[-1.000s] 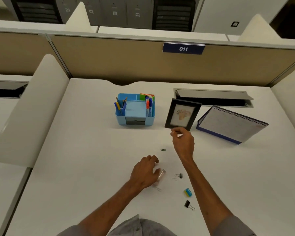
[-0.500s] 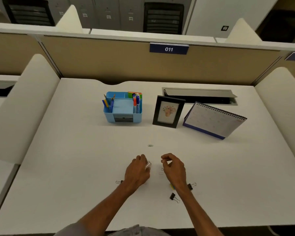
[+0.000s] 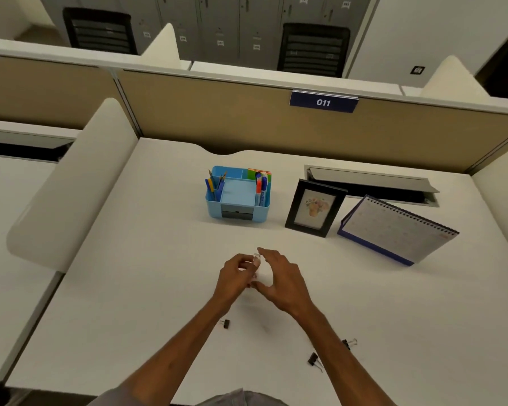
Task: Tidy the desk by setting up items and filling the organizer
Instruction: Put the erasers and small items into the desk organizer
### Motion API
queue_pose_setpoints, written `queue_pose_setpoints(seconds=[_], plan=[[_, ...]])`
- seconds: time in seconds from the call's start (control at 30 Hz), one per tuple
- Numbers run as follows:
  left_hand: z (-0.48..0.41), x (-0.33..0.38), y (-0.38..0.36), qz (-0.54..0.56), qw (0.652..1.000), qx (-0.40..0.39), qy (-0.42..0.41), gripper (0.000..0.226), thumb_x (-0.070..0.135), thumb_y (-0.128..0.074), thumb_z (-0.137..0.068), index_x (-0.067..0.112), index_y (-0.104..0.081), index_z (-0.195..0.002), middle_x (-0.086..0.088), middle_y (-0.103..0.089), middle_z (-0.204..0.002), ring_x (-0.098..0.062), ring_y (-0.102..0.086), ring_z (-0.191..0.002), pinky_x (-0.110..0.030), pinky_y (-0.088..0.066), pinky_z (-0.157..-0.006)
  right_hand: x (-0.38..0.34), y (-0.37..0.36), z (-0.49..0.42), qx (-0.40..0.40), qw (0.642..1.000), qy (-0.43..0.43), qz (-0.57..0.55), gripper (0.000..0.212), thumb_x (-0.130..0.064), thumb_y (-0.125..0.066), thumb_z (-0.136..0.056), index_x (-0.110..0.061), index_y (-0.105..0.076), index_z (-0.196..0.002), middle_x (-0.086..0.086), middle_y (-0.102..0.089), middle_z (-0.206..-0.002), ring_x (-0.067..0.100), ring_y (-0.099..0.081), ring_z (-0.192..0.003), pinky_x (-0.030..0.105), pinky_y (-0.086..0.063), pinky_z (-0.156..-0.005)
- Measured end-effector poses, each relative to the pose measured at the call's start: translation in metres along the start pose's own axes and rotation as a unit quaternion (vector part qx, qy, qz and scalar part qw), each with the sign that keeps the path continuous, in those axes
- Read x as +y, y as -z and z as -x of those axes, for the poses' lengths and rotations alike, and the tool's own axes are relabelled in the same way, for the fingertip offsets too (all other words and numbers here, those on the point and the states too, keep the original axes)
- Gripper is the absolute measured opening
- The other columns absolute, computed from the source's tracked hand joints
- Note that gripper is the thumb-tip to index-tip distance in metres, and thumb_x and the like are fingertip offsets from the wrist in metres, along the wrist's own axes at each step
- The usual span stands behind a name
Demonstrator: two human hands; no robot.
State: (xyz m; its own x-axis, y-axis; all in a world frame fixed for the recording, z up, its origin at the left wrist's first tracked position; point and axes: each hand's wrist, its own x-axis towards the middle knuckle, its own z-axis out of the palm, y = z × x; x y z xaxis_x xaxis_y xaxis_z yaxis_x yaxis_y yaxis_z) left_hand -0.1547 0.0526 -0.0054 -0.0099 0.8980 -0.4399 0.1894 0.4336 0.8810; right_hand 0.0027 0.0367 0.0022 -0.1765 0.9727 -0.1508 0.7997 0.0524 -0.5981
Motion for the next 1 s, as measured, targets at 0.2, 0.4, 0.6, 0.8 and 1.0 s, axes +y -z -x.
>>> queue_pose_setpoints(seconds=[0.2,0.4,0.6,0.8,1.0], plan=[[-0.019,0.012,0.019,0.053,0.997,0.048,0.014,0.04,0.041,-0.071,-0.098,0.014,-0.067,-0.127,-0.009,-0.071,-0.119,-0.026,-0.073,-0.102,-0.044,-0.065,-0.088,-0.022,0.002,-0.042,-0.006,0.995,0.056,0.08,0.077,-0.064,-0.063,-0.091,-0.034,-0.035,-0.156,-0.007,-0.04,-0.161,0.017,-0.04,-0.146,0.04,-0.035,-0.117],[-0.04,0.019,0.041,0.115,0.992,0.053,0.002,0.037,0.046,-0.056,-0.105,0.017,-0.066,-0.126,-0.004,-0.074,-0.117,-0.024,-0.075,-0.103,-0.043,-0.065,-0.086,-0.045,0.021,-0.096,0.013,0.999,0.039,0.013,0.071,-0.063,-0.072,-0.083,-0.031,-0.047,-0.142,-0.006,-0.05,-0.143,0.015,-0.049,-0.129,0.036,-0.044,-0.101],[-0.057,0.01,0.071,0.071,0.996,0.045,0.023,0.035,0.047,-0.047,-0.109,0.022,-0.066,-0.125,0.002,-0.075,-0.114,-0.018,-0.076,-0.095,-0.036,-0.064,-0.081,-0.078,0.048,-0.181,0.011,1.0,0.013,-0.017,0.08,-0.04,-0.086,-0.081,-0.023,-0.045,-0.148,0.0,-0.045,-0.149,0.019,-0.047,-0.134,0.046,-0.05,-0.108],[-0.065,-0.008,0.094,0.06,0.997,0.034,0.044,0.029,0.038,-0.051,-0.109,0.019,-0.065,-0.126,-0.003,-0.075,-0.114,-0.022,-0.075,-0.096,-0.035,-0.062,-0.08,-0.089,0.045,-0.228,-0.012,1.0,0.003,0.003,0.076,-0.035,-0.078,-0.09,-0.021,-0.041,-0.154,0.003,-0.043,-0.155,0.022,-0.045,-0.138,0.046,-0.048,-0.11],[-0.068,-0.014,0.099,0.051,0.996,0.019,0.064,0.029,0.038,-0.052,-0.109,0.018,-0.065,-0.126,-0.003,-0.076,-0.114,-0.023,-0.075,-0.096,-0.028,-0.06,-0.073,-0.09,0.033,-0.241,-0.034,0.999,0.002,0.026,0.075,-0.034,-0.079,-0.089,-0.019,-0.043,-0.152,0.005,-0.046,-0.153,0.024,-0.047,-0.137,0.044,-0.047,-0.111]])
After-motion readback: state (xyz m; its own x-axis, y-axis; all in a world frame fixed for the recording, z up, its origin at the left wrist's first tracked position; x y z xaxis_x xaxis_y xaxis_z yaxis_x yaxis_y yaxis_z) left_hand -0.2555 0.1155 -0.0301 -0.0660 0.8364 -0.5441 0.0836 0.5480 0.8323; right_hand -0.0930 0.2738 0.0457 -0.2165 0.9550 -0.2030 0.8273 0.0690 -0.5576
